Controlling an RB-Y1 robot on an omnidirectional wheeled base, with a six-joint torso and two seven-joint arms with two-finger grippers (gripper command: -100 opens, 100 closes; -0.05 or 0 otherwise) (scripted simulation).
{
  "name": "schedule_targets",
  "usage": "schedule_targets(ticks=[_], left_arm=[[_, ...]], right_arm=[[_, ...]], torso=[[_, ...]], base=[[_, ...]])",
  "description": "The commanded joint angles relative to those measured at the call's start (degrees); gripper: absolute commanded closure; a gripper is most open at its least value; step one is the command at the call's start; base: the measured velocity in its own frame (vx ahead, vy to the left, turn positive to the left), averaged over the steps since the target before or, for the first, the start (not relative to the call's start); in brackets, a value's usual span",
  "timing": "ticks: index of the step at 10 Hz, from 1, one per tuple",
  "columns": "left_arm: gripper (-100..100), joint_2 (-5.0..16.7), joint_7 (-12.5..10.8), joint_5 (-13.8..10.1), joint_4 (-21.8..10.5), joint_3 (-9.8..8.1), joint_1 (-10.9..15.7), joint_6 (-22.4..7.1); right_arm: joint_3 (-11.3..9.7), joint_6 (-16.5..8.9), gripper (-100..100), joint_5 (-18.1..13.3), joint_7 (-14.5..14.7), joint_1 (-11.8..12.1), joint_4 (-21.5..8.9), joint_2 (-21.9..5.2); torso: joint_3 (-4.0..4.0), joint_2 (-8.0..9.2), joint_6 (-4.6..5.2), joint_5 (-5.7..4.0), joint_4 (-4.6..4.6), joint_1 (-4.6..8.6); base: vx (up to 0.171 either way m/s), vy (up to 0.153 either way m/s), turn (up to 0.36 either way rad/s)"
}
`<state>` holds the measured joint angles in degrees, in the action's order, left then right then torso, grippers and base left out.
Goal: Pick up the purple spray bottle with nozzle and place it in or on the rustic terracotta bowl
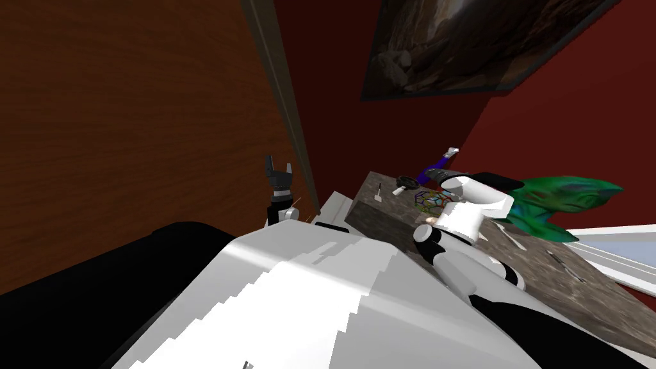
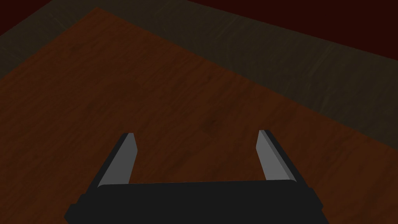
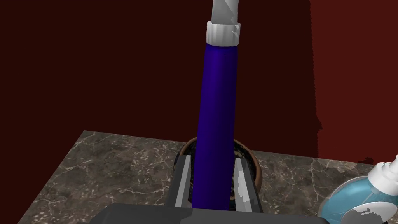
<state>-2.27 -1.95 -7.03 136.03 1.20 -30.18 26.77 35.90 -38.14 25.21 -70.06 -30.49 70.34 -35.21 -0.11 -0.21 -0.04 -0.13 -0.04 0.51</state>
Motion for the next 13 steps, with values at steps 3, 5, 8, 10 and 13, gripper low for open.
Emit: schedule_targets(ticks=[3, 5, 8, 10, 13], left_arm=[[0, 0.01, 0.0, 0.0, 0.0, -0.01, 0.0, 0.0], [0, 0.0, 0.0, 0.0, 0.0, -0.01, -0.01, 0.0], [0, 0.0, 0.0, 0.0, 0.0, -0.01, -0.01, 0.0], [0, 0.0, 0.0, 0.0, 0.0, -0.01, -0.01, 0.0], [0, 0.0, 0.0, 0.0, 0.0, -0.01, -0.02, 0.0]], right_arm=[[3.9, -0.99, 100, -2.0, -0.75, -2.58, -6.65, -2.91], [4.84, -1.27, 100, -2.6, -0.89, -3.15, -8.17, -3.43], [7.2, -1.99, 100, -4.05, -1.05, -4.42, -11.95, -4.56], [8.66, -2.45, 100, -4.95, -0.98, -5.08, -14.33, -5.15], [8.79, -2.95, 100, -5.49, -1.39, -5.2, -14.03, -4.96]], torso=[[-0.01, -0.01, 0.07, -0.09, -0.01, 0.35], [-0.04, -0.05, 0.14, -0.12, -0.03, 0.2], [-0.05, -0.09, 0.03, -0.07, -0.02, 0.14], [-0.08, -0.12, 0.01, -0.08, -0.05, 0.12], [-0.02, -0.04, 0.08, 0.0, -0.01, -0.13]], base=[[0.016, -0.169, 0.276], [0.023, -0.094, 0.093], [0.024, -0.124, 0.201], [0.004, -0.134, 0.174], [0.011, -0.062, 0.039]])
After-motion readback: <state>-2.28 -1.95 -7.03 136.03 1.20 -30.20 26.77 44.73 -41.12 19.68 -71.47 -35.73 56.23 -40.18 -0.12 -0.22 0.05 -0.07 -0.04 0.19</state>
